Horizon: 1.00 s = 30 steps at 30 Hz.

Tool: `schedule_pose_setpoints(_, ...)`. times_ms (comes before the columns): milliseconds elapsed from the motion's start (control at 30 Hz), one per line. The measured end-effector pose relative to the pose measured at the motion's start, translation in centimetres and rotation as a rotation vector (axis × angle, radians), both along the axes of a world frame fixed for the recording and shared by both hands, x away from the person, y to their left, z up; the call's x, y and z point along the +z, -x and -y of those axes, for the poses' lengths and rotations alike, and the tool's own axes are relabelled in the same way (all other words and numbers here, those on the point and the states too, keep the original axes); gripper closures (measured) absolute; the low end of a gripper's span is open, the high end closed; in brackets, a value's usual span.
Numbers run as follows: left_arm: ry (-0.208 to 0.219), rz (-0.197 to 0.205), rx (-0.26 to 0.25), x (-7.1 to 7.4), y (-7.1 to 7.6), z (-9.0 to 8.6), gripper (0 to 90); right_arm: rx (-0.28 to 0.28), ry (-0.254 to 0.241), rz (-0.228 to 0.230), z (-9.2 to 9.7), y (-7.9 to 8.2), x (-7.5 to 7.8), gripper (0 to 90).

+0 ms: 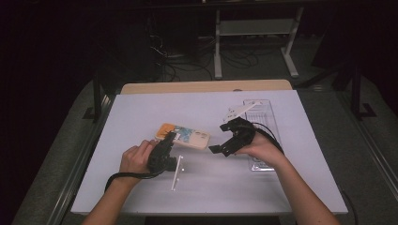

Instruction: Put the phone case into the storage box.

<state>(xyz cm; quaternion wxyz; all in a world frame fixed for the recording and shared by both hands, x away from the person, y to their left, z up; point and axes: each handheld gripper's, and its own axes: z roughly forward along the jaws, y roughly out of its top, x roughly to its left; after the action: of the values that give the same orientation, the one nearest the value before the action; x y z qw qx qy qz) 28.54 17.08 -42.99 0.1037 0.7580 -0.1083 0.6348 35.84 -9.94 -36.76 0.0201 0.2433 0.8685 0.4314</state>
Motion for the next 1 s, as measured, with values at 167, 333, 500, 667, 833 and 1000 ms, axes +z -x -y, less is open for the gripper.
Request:
schedule_pose_setpoints(167,0.017,-0.006,0.01,0.1,-0.1,-0.2,79.3,-0.024,0.005,0.005,1.1,0.5,-0.2,2.5)
schedule_pose_setpoints(333,0.042,-0.012,0.018,0.2,-0.2,-0.4,79.3,-0.049,0.001,0.012,2.0,1.0,-0.4,2.4)
schedule_pose_setpoints(500,0.042,-0.018,0.033,0.3,-0.2,-0.5,79.3,-0.061,0.002,0.021,2.5,1.6,-0.8,2.3)
schedule_pose_setpoints(667,0.05,-0.024,0.037,0.4,-0.2,-0.5,79.3,-0.064,-0.018,0.036,3.0,2.0,-1.0,2.2)
schedule_pose_setpoints(833,0.072,-0.046,0.043,0.5,-0.3,-0.7,79.3,-0.071,-0.046,0.038,3.3,1.7,-1.4,2.1)
schedule_pose_setpoints(1000,0.108,-0.076,0.044,0.7,-0.4,-0.9,79.3,-0.073,-0.041,0.022,3.3,1.7,-2.1,2.1)
